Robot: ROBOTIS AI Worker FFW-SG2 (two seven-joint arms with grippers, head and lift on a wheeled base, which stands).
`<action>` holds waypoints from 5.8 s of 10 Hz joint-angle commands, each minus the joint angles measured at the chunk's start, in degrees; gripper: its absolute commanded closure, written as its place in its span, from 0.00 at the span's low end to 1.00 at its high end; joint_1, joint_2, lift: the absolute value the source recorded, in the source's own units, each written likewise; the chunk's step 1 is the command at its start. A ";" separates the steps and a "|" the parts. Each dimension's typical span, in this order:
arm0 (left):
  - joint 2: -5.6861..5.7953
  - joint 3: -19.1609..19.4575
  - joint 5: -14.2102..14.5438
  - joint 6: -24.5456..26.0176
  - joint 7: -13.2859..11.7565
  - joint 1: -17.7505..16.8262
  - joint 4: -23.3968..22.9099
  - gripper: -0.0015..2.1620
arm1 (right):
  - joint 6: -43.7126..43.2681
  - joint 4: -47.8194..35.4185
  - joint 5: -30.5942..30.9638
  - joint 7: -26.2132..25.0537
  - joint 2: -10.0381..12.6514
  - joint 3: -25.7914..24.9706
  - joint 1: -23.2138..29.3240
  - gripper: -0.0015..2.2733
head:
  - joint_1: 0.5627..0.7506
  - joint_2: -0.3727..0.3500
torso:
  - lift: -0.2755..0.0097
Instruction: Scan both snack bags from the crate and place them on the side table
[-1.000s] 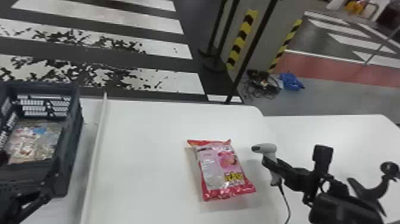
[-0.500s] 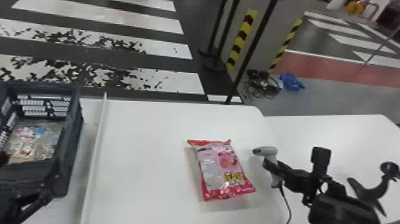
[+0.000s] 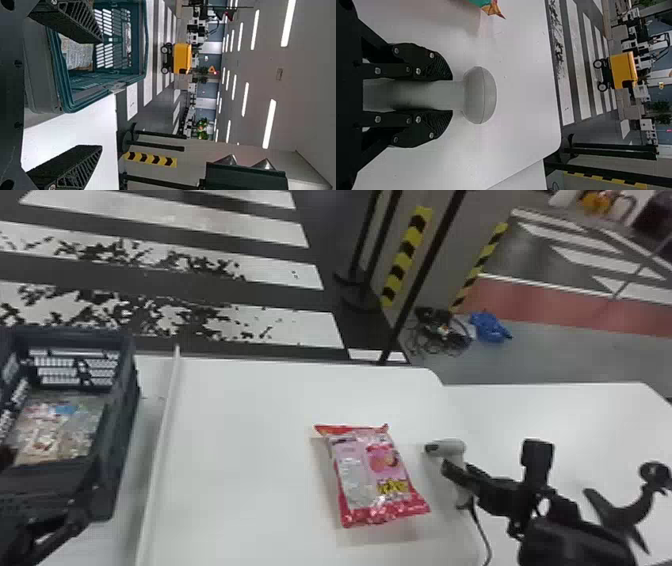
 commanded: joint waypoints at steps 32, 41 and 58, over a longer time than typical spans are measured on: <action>0.18 -0.29 0.27 0.00 0.00 -1.32 1.84 0.02 | 48.92 -19.84 -14.47 4.39 2.53 6.18 6.50 0.03 | 0.70 0.12 | 0.62; 0.26 -0.29 0.35 -0.88 -0.09 -0.97 2.28 0.02 | 46.45 -9.91 -17.99 8.16 -0.63 4.95 3.08 0.99 | 0.70 0.15 | 0.62; 0.44 0.41 0.62 -2.46 -0.26 0.35 1.76 0.02 | 58.93 5.56 -59.39 0.43 -16.98 -21.07 -8.00 0.99 | 0.70 0.03 | 0.62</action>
